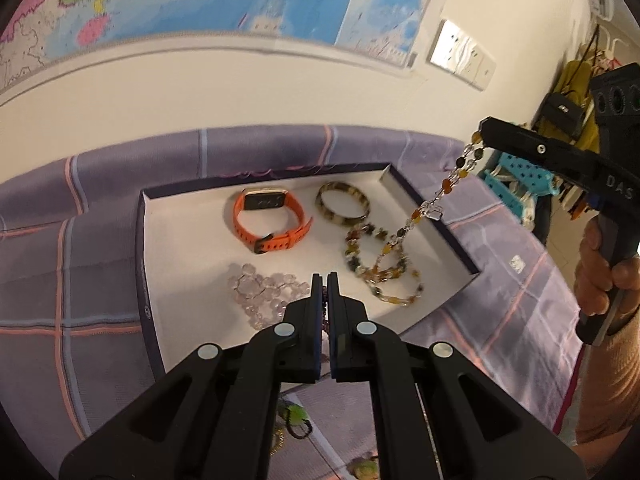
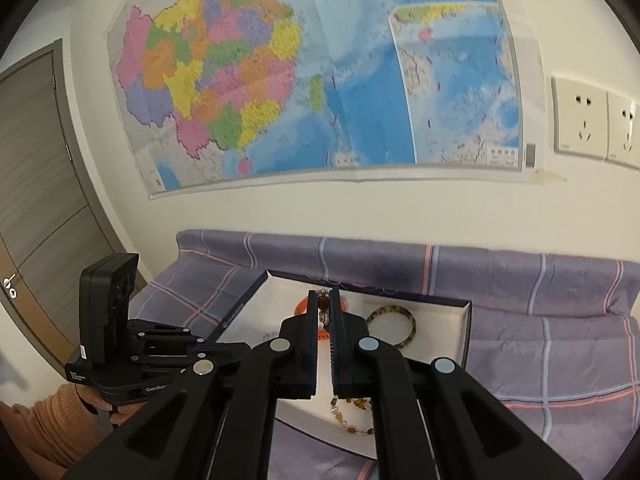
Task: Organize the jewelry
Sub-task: 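Carry the red bracelet into the tray with the left tool while the right tool carries the necklace there, then open both tools to release the bracelet and necklace in the tray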
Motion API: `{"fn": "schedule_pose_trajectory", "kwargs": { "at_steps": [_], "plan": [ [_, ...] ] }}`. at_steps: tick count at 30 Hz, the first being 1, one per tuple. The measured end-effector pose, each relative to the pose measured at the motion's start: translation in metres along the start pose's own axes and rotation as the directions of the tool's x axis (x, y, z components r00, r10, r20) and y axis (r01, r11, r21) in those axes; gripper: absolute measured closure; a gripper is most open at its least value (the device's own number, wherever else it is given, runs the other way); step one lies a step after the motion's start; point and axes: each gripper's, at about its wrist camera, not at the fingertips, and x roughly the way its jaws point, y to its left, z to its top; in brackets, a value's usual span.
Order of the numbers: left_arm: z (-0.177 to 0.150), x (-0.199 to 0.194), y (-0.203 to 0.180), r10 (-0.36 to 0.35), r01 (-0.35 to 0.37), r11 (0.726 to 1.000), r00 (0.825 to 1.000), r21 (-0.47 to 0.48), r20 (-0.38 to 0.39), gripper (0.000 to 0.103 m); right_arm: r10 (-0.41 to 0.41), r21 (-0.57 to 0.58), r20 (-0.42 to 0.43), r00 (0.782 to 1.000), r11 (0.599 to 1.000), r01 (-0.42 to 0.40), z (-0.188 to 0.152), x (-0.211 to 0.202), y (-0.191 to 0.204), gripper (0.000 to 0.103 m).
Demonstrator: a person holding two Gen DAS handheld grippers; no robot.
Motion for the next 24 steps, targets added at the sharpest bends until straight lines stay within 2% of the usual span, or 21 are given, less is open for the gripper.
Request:
{"fn": "schedule_pose_trajectory", "kwargs": {
  "at_steps": [15, 18, 19, 20, 24],
  "plan": [
    [-0.002, 0.029, 0.012, 0.123, -0.124, 0.992, 0.990, -0.013, -0.064, 0.100, 0.008, 0.094, -0.136, 0.991, 0.996, 0.004, -0.026, 0.058, -0.033, 0.099],
    [-0.003, 0.032, 0.013, 0.123, -0.125, 0.992, 0.990, -0.015, -0.071, 0.100, 0.001, 0.091, -0.166, 0.986, 0.996, 0.015, -0.033, 0.067, -0.034, 0.099],
    [-0.003, 0.031, 0.013, 0.132, -0.133, 0.991, 0.989, -0.013, -0.068, 0.098, -0.002, 0.095, -0.173, 0.985, 0.995, 0.018, -0.035, 0.069, -0.035, 0.099],
    [-0.003, 0.029, 0.012, 0.143, -0.144, 0.990, 0.988, -0.008, -0.059, 0.092, -0.012, 0.099, -0.181, 0.983, 0.995, 0.030, -0.038, 0.071, -0.037, 0.099],
    [-0.005, 0.020, 0.007, 0.145, -0.145, 0.989, 0.989, 0.005, -0.037, 0.087, -0.029, 0.128, -0.211, 0.977, 0.990, 0.057, -0.047, 0.076, -0.045, 0.095]
  ]
}}
